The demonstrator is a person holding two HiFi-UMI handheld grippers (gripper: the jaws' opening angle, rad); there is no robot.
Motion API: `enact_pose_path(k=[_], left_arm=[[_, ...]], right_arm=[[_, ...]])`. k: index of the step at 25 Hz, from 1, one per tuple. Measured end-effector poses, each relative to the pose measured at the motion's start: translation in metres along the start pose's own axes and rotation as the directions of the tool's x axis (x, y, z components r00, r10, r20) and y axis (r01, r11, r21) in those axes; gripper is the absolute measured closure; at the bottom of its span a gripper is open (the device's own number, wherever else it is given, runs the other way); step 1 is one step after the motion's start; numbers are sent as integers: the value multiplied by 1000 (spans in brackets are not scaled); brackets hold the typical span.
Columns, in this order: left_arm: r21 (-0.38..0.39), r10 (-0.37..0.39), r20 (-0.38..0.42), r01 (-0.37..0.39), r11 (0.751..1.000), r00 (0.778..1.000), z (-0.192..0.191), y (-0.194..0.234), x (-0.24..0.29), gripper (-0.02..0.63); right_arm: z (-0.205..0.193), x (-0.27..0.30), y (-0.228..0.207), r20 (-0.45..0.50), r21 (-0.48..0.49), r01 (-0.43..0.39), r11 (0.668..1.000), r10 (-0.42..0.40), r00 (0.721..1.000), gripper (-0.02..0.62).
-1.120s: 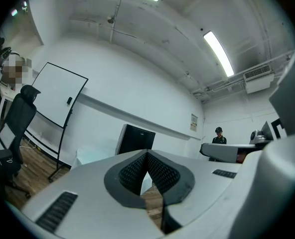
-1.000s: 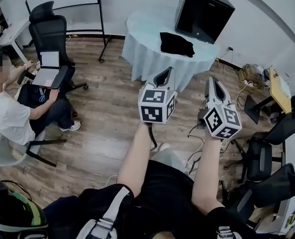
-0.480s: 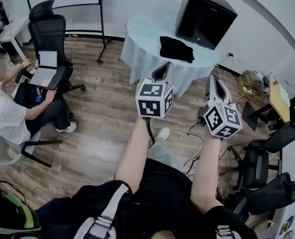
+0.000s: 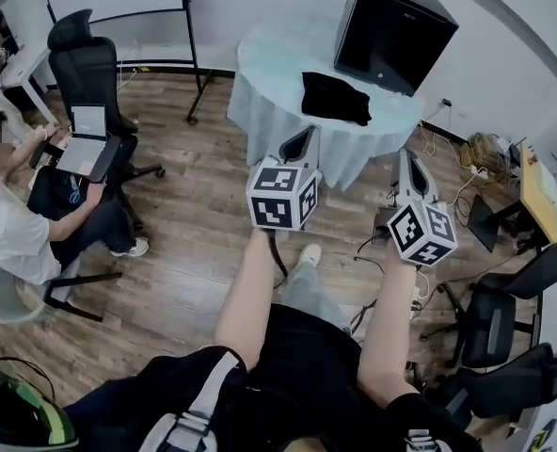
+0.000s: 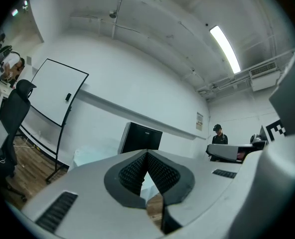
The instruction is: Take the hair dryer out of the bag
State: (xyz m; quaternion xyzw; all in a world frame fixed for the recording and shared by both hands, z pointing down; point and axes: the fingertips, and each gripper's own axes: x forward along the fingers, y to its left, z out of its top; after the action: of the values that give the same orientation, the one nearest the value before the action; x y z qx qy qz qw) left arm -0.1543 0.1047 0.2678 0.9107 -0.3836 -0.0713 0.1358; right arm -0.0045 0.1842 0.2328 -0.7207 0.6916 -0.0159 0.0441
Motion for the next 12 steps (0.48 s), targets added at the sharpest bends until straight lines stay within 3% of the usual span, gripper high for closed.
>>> enact_pose_path(k=[12], left_arm=[[-56,54,-123,-62,997,991,-67,28,79,591]], right_arm=[[-76,75,-36,-189,27,-61,998,65,980,592]])
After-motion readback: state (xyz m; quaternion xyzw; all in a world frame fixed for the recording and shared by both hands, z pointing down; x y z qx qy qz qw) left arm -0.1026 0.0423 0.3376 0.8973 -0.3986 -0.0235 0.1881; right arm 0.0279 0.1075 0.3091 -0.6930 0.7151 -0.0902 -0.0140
